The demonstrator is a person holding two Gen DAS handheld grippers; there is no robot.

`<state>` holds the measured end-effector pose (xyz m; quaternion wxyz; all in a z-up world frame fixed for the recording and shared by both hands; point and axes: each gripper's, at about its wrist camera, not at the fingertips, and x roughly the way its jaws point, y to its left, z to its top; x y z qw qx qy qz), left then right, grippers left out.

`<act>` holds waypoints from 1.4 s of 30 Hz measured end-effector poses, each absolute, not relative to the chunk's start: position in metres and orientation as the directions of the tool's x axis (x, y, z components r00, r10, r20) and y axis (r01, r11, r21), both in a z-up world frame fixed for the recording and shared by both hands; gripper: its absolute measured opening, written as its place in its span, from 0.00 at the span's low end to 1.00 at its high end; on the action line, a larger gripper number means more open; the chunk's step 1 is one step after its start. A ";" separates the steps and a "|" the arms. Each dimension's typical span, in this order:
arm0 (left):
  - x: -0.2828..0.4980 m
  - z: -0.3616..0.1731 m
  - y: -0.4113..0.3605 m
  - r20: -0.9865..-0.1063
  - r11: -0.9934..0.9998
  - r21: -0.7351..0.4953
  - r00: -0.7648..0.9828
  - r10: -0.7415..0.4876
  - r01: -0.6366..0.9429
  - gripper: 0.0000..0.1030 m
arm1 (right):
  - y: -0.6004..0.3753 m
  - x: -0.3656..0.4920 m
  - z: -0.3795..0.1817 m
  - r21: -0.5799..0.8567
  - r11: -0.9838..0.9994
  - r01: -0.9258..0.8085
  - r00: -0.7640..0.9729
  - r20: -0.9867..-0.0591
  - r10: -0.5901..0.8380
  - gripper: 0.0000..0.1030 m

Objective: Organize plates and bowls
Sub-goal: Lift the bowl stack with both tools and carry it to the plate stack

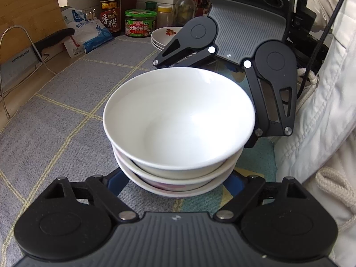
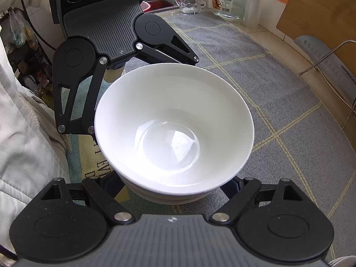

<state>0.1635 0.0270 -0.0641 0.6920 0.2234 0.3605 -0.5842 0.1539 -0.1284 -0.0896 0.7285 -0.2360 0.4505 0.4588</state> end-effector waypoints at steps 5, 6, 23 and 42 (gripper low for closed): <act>0.160 -0.062 0.027 -0.764 0.225 -0.101 0.070 -0.641 0.969 0.85 | -0.129 0.152 -0.088 0.065 0.475 -0.877 0.181 -0.872 0.454 0.88; 0.160 -0.062 0.027 -0.765 0.228 -0.098 0.073 -0.640 0.969 0.85 | -0.130 0.151 -0.087 0.064 0.477 -0.877 0.183 -0.872 0.455 0.88; 0.139 -0.046 0.002 -0.770 0.307 -0.051 0.158 -0.618 0.950 0.85 | -0.165 0.138 -0.063 0.036 0.433 -0.901 0.195 -0.857 0.477 0.87; 0.140 -0.021 -0.103 -0.761 0.319 -0.004 0.204 -0.616 0.948 0.85 | -0.272 0.141 -0.031 -0.003 0.454 -0.891 0.253 -0.834 0.490 0.86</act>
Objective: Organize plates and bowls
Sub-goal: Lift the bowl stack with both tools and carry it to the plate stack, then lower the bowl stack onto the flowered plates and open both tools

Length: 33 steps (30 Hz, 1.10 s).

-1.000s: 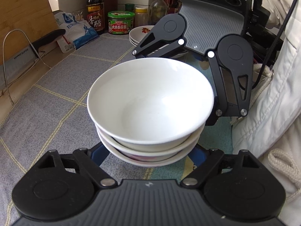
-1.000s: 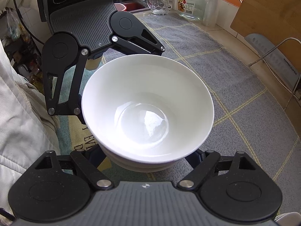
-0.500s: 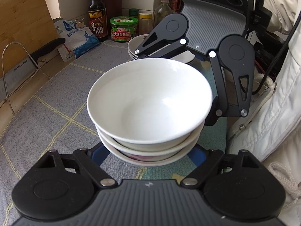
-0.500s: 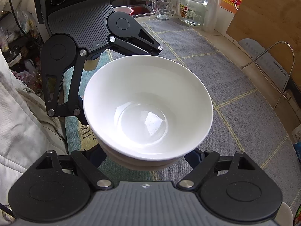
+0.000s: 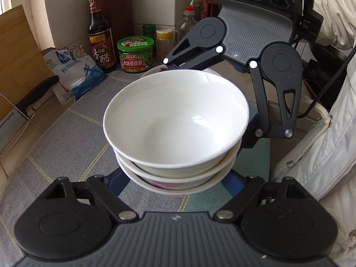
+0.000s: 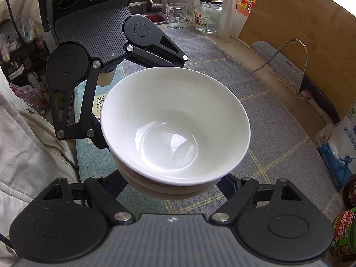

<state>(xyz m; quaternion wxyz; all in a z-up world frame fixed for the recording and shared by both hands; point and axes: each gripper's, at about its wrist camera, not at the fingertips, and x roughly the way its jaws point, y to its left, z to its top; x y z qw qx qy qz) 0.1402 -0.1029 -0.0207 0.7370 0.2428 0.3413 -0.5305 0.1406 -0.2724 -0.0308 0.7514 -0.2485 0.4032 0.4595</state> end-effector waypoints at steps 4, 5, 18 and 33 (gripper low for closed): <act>0.147 -0.019 -0.137 -0.754 0.294 0.021 0.208 -0.623 0.956 0.85 | -0.309 0.141 -0.024 -0.030 0.491 -0.871 0.296 -0.828 0.475 0.86; 0.150 -0.018 -0.146 -0.753 0.284 0.023 0.204 -0.626 0.958 0.85 | -0.317 0.142 -0.023 -0.033 0.501 -0.865 0.305 -0.827 0.472 0.86; 0.184 -0.035 -0.230 -0.750 0.182 0.051 0.158 -0.643 0.982 0.84 | -0.389 0.147 -0.027 -0.073 0.612 -0.788 0.389 -0.830 0.401 0.85; 0.198 -0.057 -0.250 -0.770 0.168 0.010 0.115 -0.628 0.986 0.84 | -0.400 0.160 -0.048 -0.060 0.638 -0.768 0.369 -0.856 0.363 0.85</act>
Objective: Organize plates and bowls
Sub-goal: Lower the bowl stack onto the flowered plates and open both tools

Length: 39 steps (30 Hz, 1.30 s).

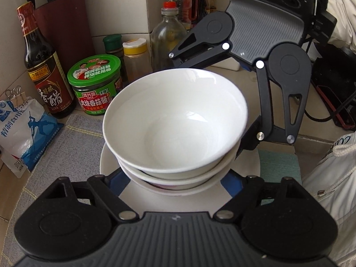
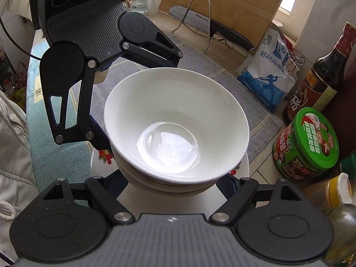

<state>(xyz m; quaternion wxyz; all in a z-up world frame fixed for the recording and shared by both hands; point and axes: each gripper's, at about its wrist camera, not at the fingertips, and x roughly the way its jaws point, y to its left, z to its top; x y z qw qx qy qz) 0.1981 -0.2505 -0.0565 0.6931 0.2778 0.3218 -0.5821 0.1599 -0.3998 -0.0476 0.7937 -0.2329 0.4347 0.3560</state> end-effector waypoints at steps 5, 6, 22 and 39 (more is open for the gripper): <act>0.201 -0.060 -0.252 -0.767 0.170 -0.001 0.109 -0.632 0.985 0.84 | -0.402 0.162 -0.050 -0.060 0.645 -0.762 0.365 -0.862 0.351 0.85; 0.201 -0.061 -0.251 -0.767 0.172 -0.006 0.106 -0.633 0.985 0.84 | -0.402 0.162 -0.050 -0.059 0.646 -0.761 0.365 -0.863 0.351 0.85; 0.196 -0.057 -0.241 -0.753 0.251 0.012 0.174 -0.635 0.968 0.91 | -0.410 0.155 -0.046 -0.061 0.699 -0.713 0.415 -0.840 0.349 0.99; 0.156 0.010 -0.133 -0.420 0.596 0.086 0.571 -0.705 0.798 0.99 | -0.365 0.090 0.009 -0.170 0.918 -0.358 0.675 -0.727 0.128 1.00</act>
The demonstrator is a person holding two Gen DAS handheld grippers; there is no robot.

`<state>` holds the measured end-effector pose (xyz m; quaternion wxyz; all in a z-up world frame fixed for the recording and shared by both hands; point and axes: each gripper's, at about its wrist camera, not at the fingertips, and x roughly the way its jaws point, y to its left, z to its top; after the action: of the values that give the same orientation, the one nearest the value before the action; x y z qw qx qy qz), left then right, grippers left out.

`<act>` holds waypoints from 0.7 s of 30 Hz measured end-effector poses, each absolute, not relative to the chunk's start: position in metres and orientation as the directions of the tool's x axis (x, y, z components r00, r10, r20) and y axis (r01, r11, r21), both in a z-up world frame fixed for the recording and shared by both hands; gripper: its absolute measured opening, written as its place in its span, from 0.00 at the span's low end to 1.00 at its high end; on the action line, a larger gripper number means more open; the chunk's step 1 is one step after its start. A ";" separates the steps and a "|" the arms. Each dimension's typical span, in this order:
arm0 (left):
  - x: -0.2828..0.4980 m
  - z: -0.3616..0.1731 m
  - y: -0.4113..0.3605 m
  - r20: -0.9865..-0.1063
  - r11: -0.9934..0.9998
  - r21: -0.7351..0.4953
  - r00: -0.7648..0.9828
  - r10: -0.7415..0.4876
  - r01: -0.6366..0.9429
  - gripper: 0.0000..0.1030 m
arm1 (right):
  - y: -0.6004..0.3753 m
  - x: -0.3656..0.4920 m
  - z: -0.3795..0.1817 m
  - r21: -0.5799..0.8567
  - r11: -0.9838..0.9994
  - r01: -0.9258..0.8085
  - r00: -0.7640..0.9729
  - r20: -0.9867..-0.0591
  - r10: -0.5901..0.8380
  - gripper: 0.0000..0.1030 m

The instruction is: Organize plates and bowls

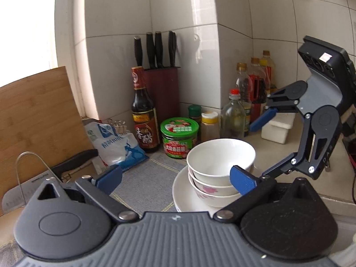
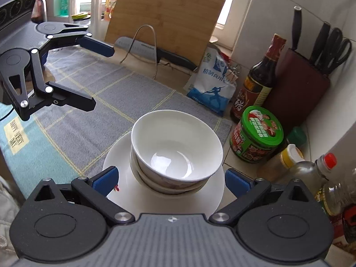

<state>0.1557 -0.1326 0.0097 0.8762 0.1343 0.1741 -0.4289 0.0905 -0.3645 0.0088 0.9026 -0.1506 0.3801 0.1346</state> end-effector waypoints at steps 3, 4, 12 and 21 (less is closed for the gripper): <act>0.144 0.008 -0.116 -0.363 0.668 0.061 0.640 -0.677 0.742 1.00 | -0.351 0.076 0.012 -0.097 0.983 -0.153 0.719 -0.693 0.043 1.00; 0.139 0.007 -0.111 -0.355 0.685 0.053 0.655 -0.667 0.727 1.00 | -0.346 0.070 0.011 -0.066 0.995 -0.070 0.728 -0.686 0.006 1.00; 0.105 0.006 -0.082 -0.476 0.771 0.077 0.702 -0.529 0.633 0.99 | -0.291 0.012 0.000 0.036 0.923 0.384 0.686 -0.680 -0.259 1.00; 0.086 0.017 -0.063 -0.591 0.753 0.068 0.634 -0.498 0.655 0.99 | -0.244 -0.024 0.013 0.002 0.880 0.475 0.656 -0.667 -0.353 1.00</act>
<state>0.0856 -0.0632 0.0172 0.8931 0.1393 0.2807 -0.3228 -0.0237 -0.2441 0.0128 0.9057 0.0883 0.3461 -0.2284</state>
